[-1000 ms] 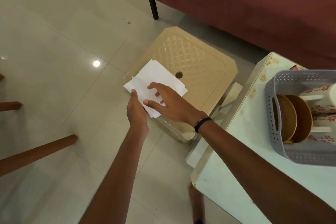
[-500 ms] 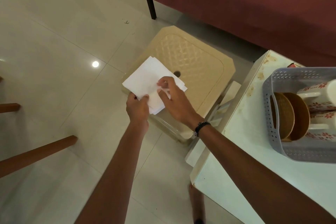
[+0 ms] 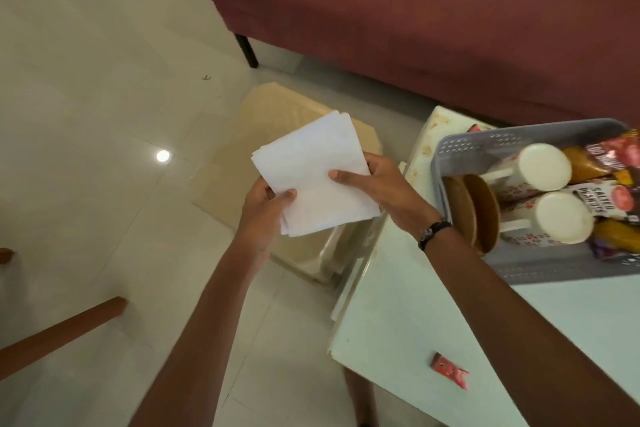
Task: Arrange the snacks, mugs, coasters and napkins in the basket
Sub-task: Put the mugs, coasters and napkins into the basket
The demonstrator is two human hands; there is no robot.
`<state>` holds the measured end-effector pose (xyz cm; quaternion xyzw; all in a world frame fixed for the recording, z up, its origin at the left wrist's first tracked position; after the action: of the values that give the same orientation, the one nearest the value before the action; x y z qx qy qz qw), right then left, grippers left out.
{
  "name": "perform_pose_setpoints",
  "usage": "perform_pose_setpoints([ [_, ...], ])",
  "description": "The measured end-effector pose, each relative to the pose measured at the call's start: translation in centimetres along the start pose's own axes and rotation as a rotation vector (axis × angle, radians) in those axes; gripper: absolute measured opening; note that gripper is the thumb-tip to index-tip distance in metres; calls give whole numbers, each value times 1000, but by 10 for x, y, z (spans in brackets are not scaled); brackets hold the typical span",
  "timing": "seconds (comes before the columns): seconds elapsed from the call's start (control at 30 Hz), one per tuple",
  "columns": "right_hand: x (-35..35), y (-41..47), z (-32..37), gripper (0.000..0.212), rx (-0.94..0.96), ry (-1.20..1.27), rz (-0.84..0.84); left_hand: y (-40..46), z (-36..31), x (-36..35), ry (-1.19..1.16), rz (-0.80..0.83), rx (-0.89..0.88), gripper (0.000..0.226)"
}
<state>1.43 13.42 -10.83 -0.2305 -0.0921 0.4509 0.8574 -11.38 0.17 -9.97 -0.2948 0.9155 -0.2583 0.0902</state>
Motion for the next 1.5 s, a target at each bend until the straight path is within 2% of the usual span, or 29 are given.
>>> perform_pose_setpoints([
  [0.07,34,-27,-6,28,1,-105,-127,-8,-3,-38,26,4,-12,29],
  [0.13,70,-56,-10,33,24,-280,-275,-15,0,-78,158,-16,-39,28],
  [0.23,118,-102,-12,33,31,-510,-488,-27,5,-145,345,-24,-92,39],
  [0.37,163,-141,-19,38,-22,-676,-637,-39,5,-224,409,-3,-145,42],
  [0.43,177,-146,-26,37,-50,-691,-634,-42,2,-248,450,-26,-176,39],
  [0.63,189,-139,-34,18,68,-803,-648,-28,7,-277,620,-85,-291,34],
  [0.9,178,-120,-44,15,135,-996,-586,-18,26,-281,672,-135,-239,21],
  [1.03,178,-124,-47,5,170,-1028,-626,-15,29,-280,711,-149,-227,22],
  [1.4,179,-122,-51,16,245,-958,-579,-11,34,-274,664,-145,-213,18],
  [1.5,198,-139,-46,18,281,-909,-622,-16,30,-266,635,-188,-245,14],
])
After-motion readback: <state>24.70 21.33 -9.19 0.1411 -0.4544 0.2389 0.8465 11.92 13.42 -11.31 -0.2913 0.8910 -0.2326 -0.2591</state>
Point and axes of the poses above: each hand's wrist, its own y-axis towards the middle knuckle, its own x-axis out of the back of the hand, z = x × y, the point moved 8 cm from there along y, towards the middle knuckle, and after that the axes turned 8 degrees about z, right-handed, at the moved point
